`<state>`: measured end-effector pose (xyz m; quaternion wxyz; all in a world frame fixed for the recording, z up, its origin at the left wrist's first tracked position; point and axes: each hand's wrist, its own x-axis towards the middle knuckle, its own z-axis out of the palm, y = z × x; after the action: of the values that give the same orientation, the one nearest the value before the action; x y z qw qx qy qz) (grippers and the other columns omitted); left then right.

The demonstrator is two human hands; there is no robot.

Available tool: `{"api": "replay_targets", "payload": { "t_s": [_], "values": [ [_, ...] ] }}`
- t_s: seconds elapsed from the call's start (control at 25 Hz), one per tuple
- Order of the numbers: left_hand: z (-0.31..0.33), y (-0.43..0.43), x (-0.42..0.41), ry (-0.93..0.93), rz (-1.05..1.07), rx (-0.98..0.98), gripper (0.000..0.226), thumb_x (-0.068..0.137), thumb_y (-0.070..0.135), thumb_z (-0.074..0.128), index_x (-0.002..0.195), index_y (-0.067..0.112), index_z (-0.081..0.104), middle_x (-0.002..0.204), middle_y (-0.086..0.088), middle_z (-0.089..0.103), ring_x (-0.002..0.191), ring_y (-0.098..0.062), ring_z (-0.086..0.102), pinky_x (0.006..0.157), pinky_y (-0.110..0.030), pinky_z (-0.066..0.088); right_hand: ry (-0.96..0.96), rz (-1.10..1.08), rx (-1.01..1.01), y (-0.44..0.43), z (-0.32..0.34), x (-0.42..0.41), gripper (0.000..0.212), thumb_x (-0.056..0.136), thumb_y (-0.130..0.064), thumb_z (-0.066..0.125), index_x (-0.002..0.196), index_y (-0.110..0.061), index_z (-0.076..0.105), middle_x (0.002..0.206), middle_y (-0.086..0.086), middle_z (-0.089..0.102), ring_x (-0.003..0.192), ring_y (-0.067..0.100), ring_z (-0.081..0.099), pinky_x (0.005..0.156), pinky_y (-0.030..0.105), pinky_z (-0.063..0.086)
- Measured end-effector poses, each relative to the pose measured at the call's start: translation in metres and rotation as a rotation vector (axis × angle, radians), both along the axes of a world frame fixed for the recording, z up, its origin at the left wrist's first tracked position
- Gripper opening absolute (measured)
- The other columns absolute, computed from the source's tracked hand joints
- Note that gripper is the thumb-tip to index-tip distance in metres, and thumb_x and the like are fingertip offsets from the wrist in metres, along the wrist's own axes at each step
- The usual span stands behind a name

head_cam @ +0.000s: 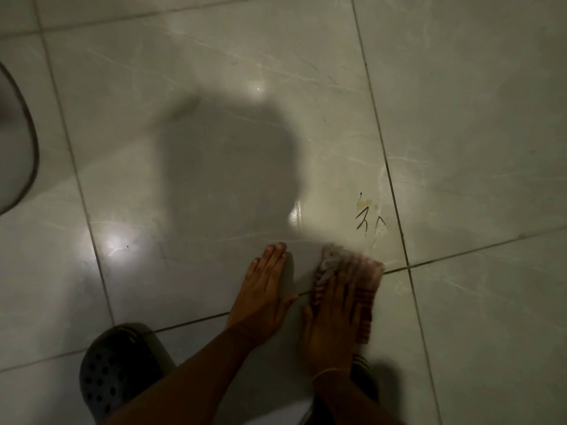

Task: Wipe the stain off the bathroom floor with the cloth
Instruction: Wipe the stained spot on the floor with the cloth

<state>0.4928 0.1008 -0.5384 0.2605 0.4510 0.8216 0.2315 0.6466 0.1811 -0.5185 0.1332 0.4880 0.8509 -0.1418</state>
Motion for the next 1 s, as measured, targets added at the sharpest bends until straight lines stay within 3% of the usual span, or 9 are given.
{"api": "replay_targets", "payload": {
  "t_s": [0.12, 0.28, 0.36, 0.52, 0.68, 0.84, 1.0],
  "values": [
    [-0.001, 0.001, 0.0, 0.015, -0.008, 0.0, 0.077, 0.107, 0.052, 0.04, 0.166, 0.005, 0.021, 0.177, -0.007, 0.013, 0.165, -0.024, 0.01, 0.133, -0.04, 0.007, 0.01, 0.086, -0.017, -0.013, -0.001, 0.007, 0.074, 0.111, -0.052, 0.014, 0.162, -0.001, 0.029, 0.169, 0.016, 0.033, 0.155, 0.036, 0.029, 0.119, 0.058, 0.026],
    [0.0, 0.001, 0.001, 0.019, 0.006, 0.001, 0.077, 0.106, 0.053, 0.042, 0.165, 0.007, 0.023, 0.177, -0.006, 0.014, 0.165, -0.023, 0.011, 0.133, -0.04, 0.008, 0.038, 0.218, -0.001, 0.048, -0.008, 0.014, 0.073, 0.109, -0.054, 0.028, 0.168, -0.012, 0.023, 0.174, 0.015, 0.028, 0.162, 0.038, 0.026, 0.126, 0.062, 0.027],
    [0.001, 0.001, 0.001, 0.021, 0.015, -0.006, 0.077, 0.106, 0.053, 0.043, 0.165, 0.006, 0.026, 0.176, -0.006, 0.015, 0.164, -0.023, 0.011, 0.133, -0.041, 0.009, 0.034, 0.167, 0.037, 0.103, -0.015, -0.001, 0.075, 0.108, -0.054, 0.035, 0.17, -0.015, 0.022, 0.177, 0.012, 0.024, 0.164, 0.037, 0.02, 0.127, 0.066, 0.02],
    [0.001, 0.002, -0.001, 0.015, 0.007, -0.005, 0.077, 0.106, 0.053, 0.045, 0.164, 0.004, 0.027, 0.176, -0.007, 0.016, 0.165, -0.023, 0.01, 0.133, -0.039, 0.008, -0.016, 0.024, 0.079, 0.184, -0.021, -0.041, 0.073, 0.109, -0.053, 0.03, 0.171, -0.021, 0.012, 0.18, 0.006, 0.012, 0.166, 0.036, 0.012, 0.126, 0.073, 0.015],
    [0.003, 0.0, -0.002, 0.0, -0.001, -0.003, 0.077, 0.106, 0.053, 0.044, 0.165, 0.006, 0.025, 0.177, -0.005, 0.014, 0.165, -0.023, 0.009, 0.133, -0.039, 0.008, 0.016, 0.021, 0.075, 0.139, -0.015, -0.02, 0.07, 0.11, -0.053, 0.029, 0.171, -0.02, 0.015, 0.179, 0.006, 0.015, 0.165, 0.037, 0.014, 0.126, 0.072, 0.019],
    [0.003, 0.001, -0.002, 0.002, 0.003, -0.014, 0.076, 0.107, 0.053, 0.04, 0.164, 0.004, 0.027, 0.176, -0.008, 0.016, 0.165, -0.024, 0.01, 0.133, -0.039, 0.008, 0.02, 0.067, 0.034, 0.04, -0.007, 0.005, 0.08, 0.105, -0.051, 0.035, 0.171, -0.019, 0.004, 0.177, 0.01, 0.015, 0.163, 0.036, 0.016, 0.123, 0.07, 0.028],
    [0.004, 0.001, -0.002, -0.016, 0.003, -0.024, 0.077, 0.107, 0.054, 0.038, 0.165, 0.004, 0.026, 0.176, -0.008, 0.015, 0.165, -0.022, 0.008, 0.133, -0.038, 0.006, 0.005, 0.083, -0.014, -0.001, -0.006, -0.006, 0.084, 0.102, -0.053, 0.039, 0.17, -0.013, 0.012, 0.176, 0.011, 0.024, 0.161, 0.037, 0.022, 0.12, 0.069, 0.025]
  ]
}}
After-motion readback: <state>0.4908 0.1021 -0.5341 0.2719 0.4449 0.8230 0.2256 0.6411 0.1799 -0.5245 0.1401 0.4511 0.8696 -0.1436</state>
